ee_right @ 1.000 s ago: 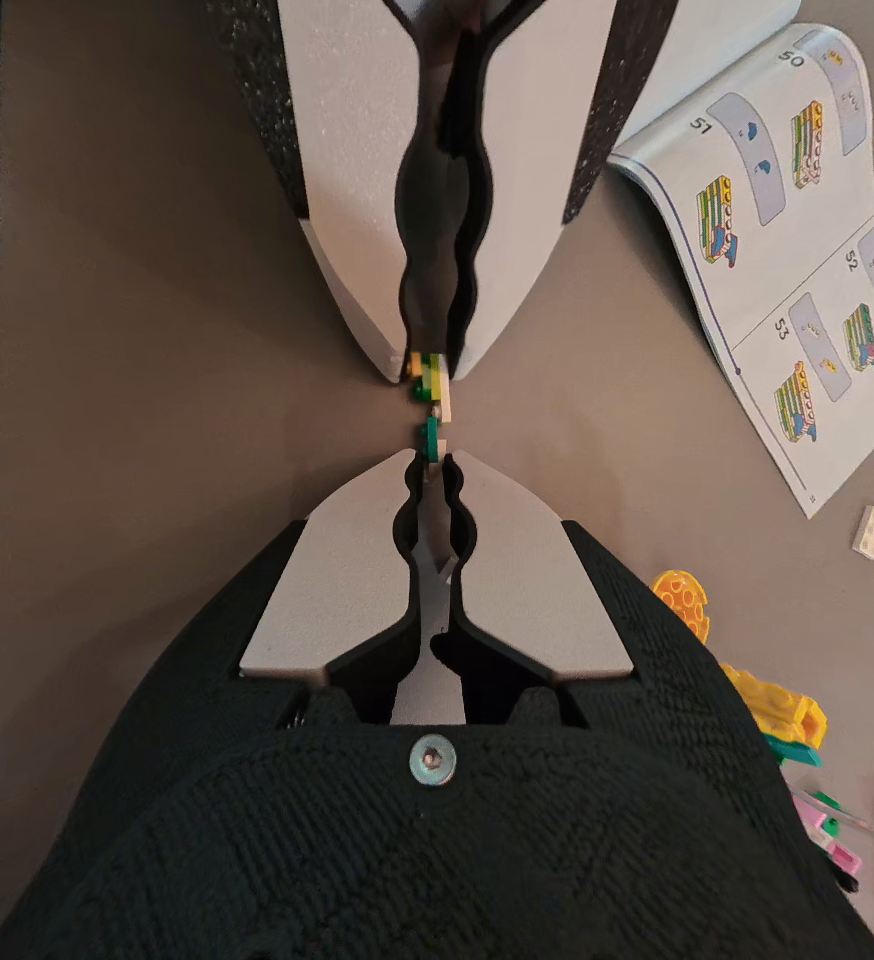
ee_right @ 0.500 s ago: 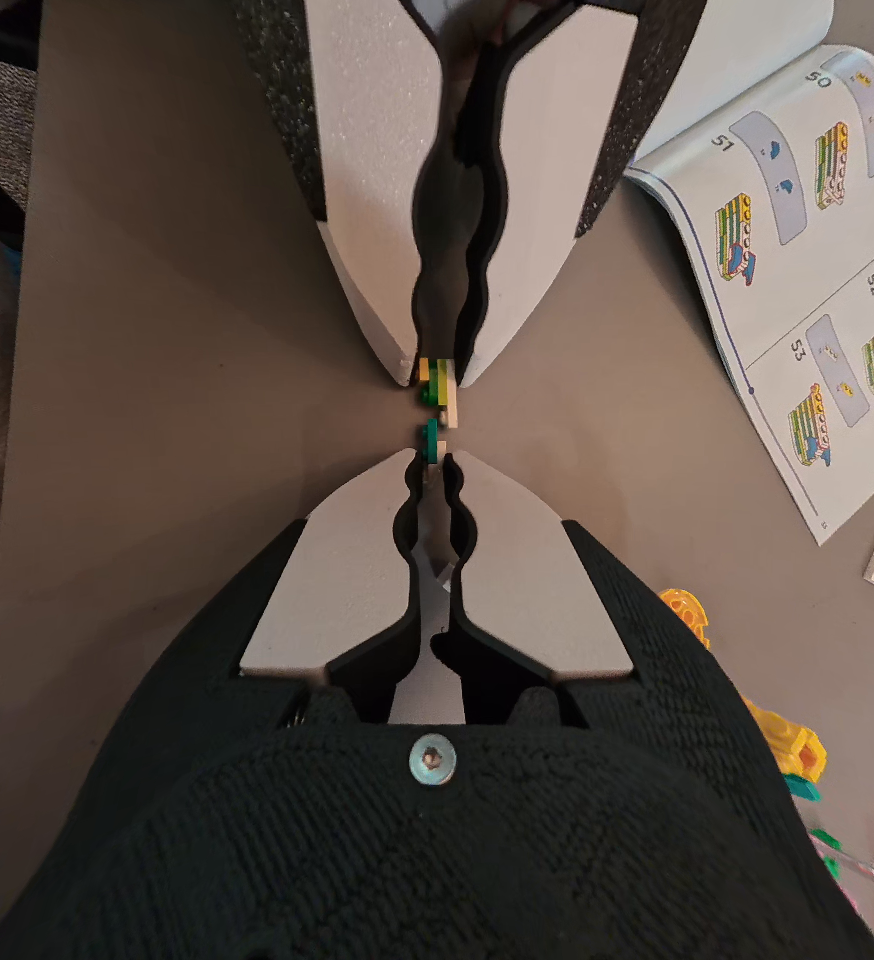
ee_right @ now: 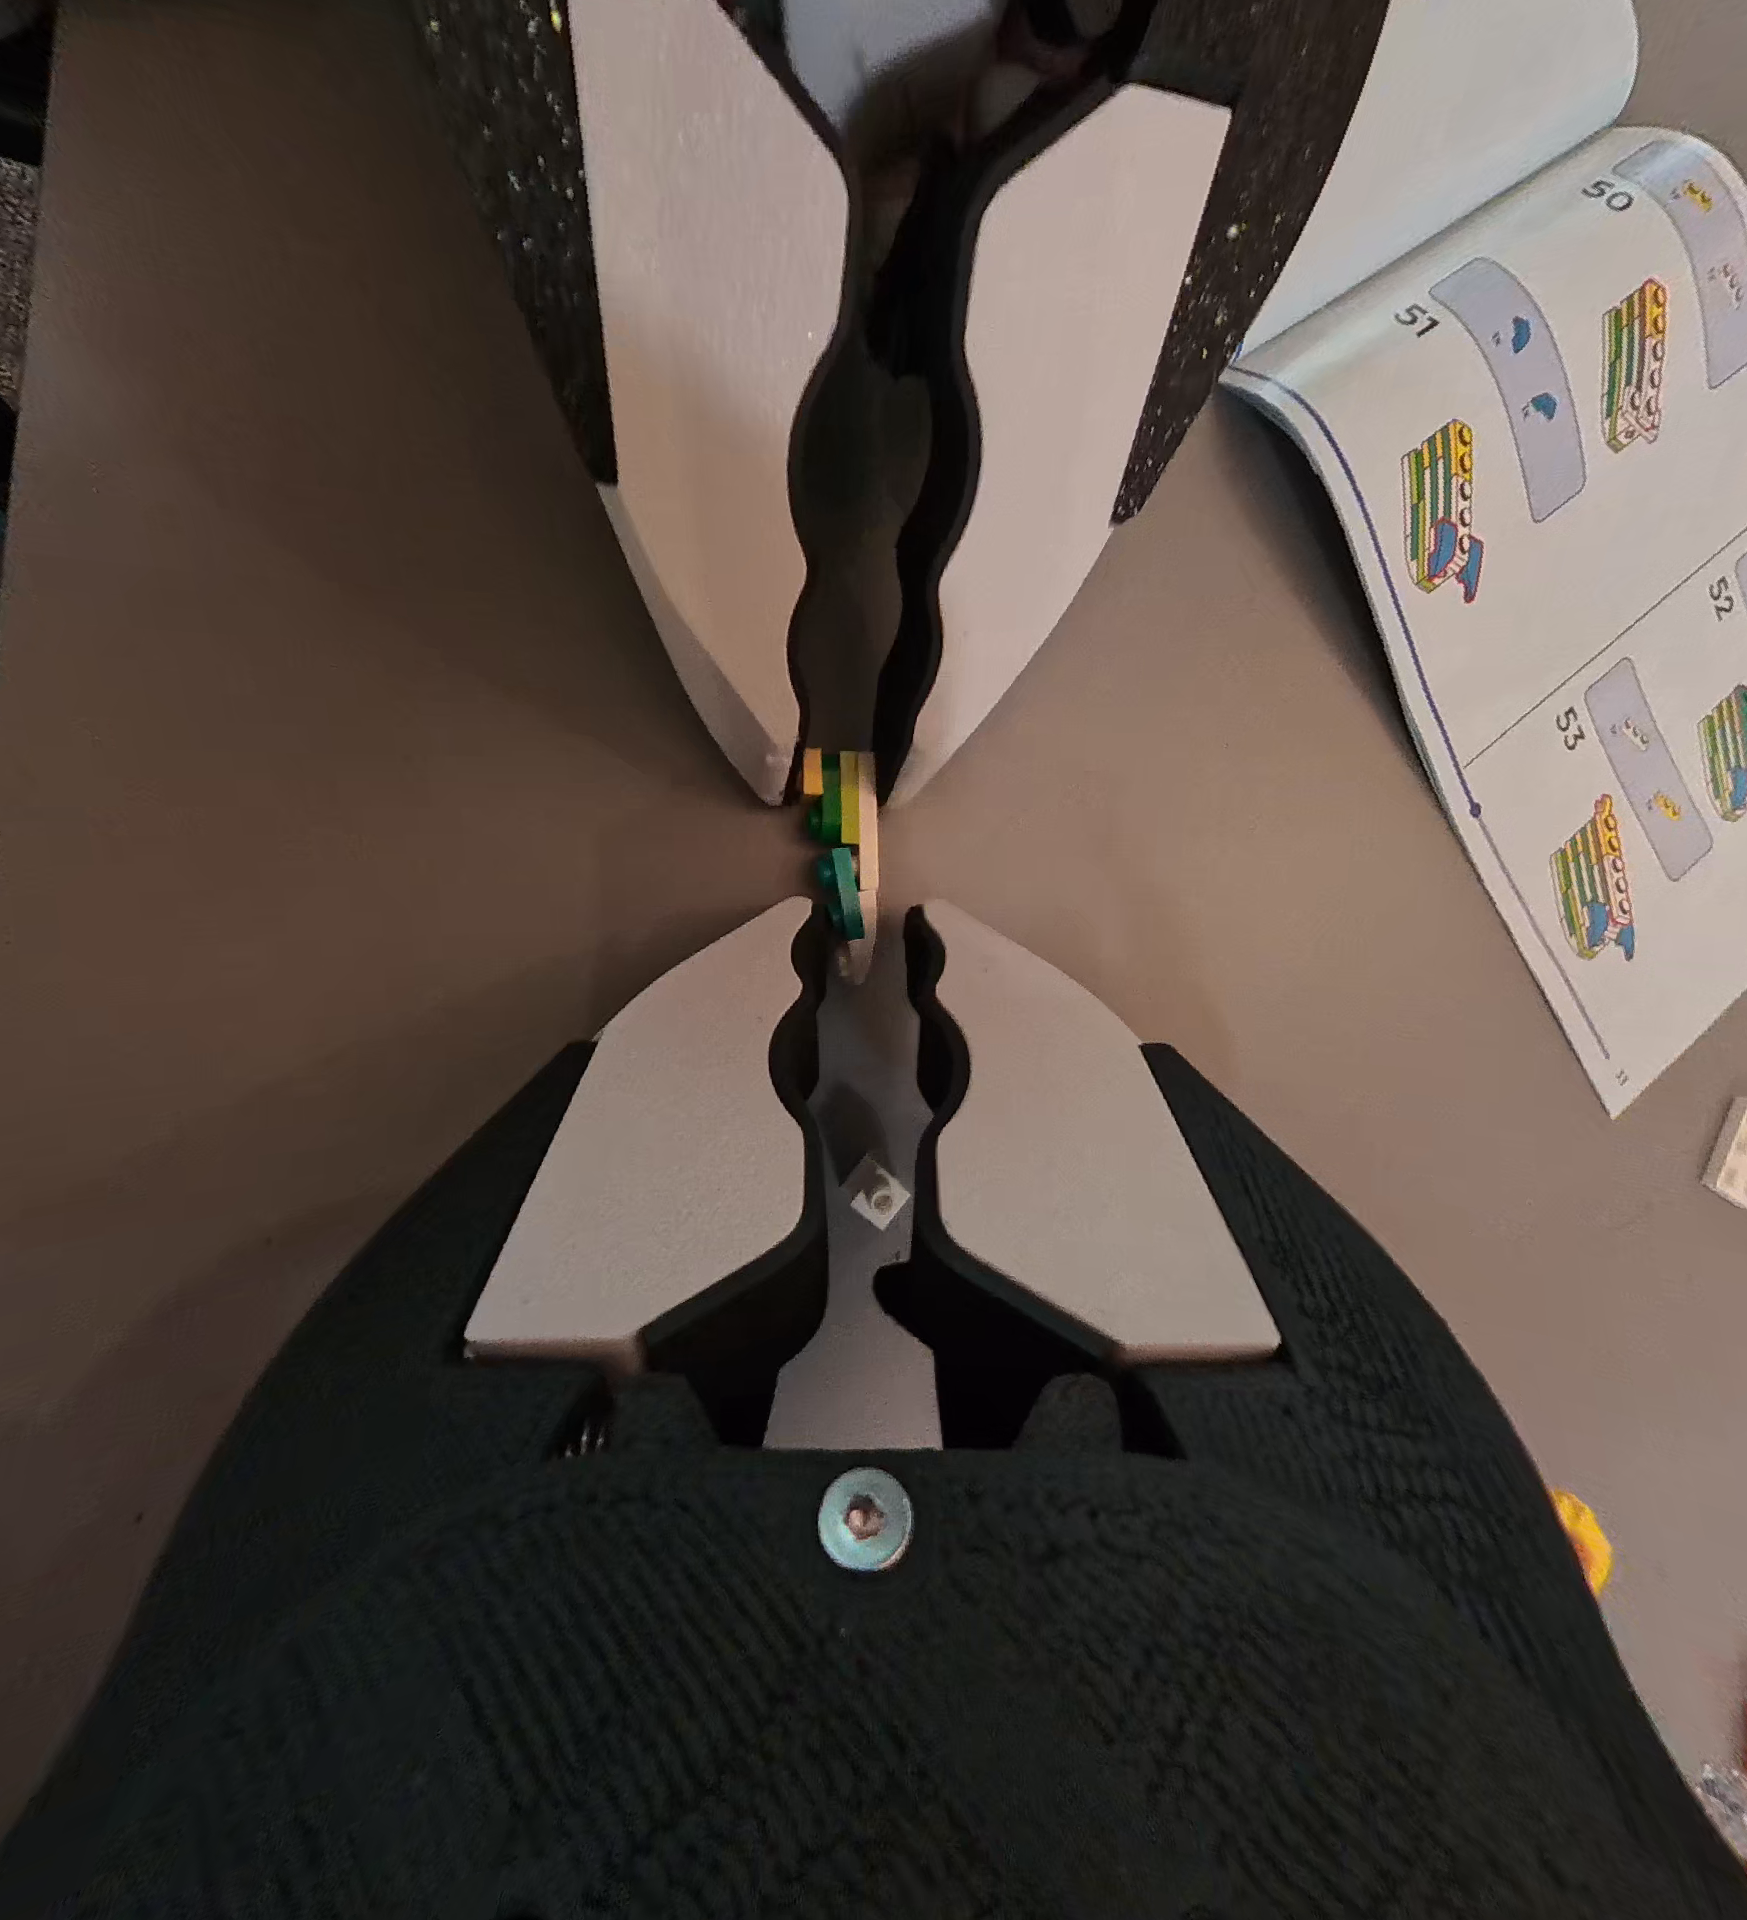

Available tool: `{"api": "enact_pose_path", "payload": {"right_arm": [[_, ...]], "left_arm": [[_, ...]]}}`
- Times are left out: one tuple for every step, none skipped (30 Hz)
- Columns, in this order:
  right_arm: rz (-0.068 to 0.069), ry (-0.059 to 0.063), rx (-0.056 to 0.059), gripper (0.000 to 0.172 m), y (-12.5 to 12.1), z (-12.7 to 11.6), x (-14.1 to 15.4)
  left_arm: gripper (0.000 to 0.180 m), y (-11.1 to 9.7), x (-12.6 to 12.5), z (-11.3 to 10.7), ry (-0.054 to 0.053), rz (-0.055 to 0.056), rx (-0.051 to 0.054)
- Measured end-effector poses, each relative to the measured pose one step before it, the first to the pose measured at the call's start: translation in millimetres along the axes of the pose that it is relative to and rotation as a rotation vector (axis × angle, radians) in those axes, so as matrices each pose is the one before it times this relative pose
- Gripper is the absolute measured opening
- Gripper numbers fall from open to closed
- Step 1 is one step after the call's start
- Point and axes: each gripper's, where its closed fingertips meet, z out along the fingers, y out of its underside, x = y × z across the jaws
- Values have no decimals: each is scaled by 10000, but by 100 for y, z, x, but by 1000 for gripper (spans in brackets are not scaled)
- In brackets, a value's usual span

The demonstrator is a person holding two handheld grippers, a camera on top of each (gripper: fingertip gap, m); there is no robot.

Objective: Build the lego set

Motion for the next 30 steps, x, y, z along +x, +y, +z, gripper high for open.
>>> {"api": "enact_pose_path", "payload": {"right_arm": [[-71,-24,-2,15,-68,16,10],[-85,-50,-13,15,-59,28,-41],[-78,-70,-21,15,-59,36,-44],[-66,-61,-31,14,-56,42,-14],[-36,-80,-46,15,-34,26,-26],[-18,-83,-48,14,-32,29,-22],[-10,-70,-44,15,-20,24,3],[10,-69,-40,15,-8,19,2],[17,-70,-33,15,-9,19,-2],[17,-51,-34,15,-13,11,34],[19,-60,-44,15,-13,19,6],[21,-52,-53,16,6,9,27],[29,-72,-42,16,-8,16,-5],[36,-81,-14,16,-36,28,-29],[21,-81,10,15,-53,44,-37],[28,-81,19,14,-65,50,-43],[52,-107,6,13,-40,39,-73],[87,-168,-4,9,-15,33,-177],[100,-51,12,9,11,9,-24],[33,-10,27,8,11,-15,-17],[-54,38,0,8,26,-29,-27],[-164,159,-47,8,20,-33,14],[-238,281,-80,8,35,-49,50],[-242,319,-100,8,39,-81,10],[-213,355,-101,8,22,-138,27],[-210,403,-50,8,-41,-234,102],[-188,439,-22,7,-90,-306,187],[-154,368,-3,7,-128,-354,145],[-136,369,-11,7,-112,-364,187],[-178,402,4,7,-132,-366,238]], "left_arm": [[15,-1,16,1,6,3,0],[15,-9,28,10,12,7,0],[15,-2,10,2,2,2,1],[15,-1,13,1,2,-1,0],[15,-3,4,2,-2,4,1],[15,3,6,-5,-7,10,0],[15,-2,3,2,-3,4,1],[15,8,-1,7,0,1,0],[15,-2,11,1,1,0,0],[15,0,2,0,1,-1,0],[15,0,2,0,1,-1,0],[15,-2,10,1,0,0,0],[15,-1,1,0,1,0,0],[15,6,3,-7,1,0,0],[15,-9,10,-5,1,0,0],[15,0,-3,0,-1,2,0],[15,6,6,-7,-3,3,-1],[15,3,1,-5,-9,12,0],[15,-12,7,-6,-21,37,2],[15,-29,1,-5,-53,161,16],[15,-63,-2,-13,-125,338,40],[15,-81,-63,-4,-206,376,47],[15,-85,-13,7,-138,302,52],[15,-176,-20,-27,-101,254,116],[15,-258,-14,-92,-74,208,183],[14,-283,-114,-147,-131,181,189],[14,-344,-118,-195,-125,169,209],[14,-353,-79,-175,-80,92,202],[14,-362,-132,-177,-135,131,217],[14,-319,-151,-190,-137,110,192]]}}
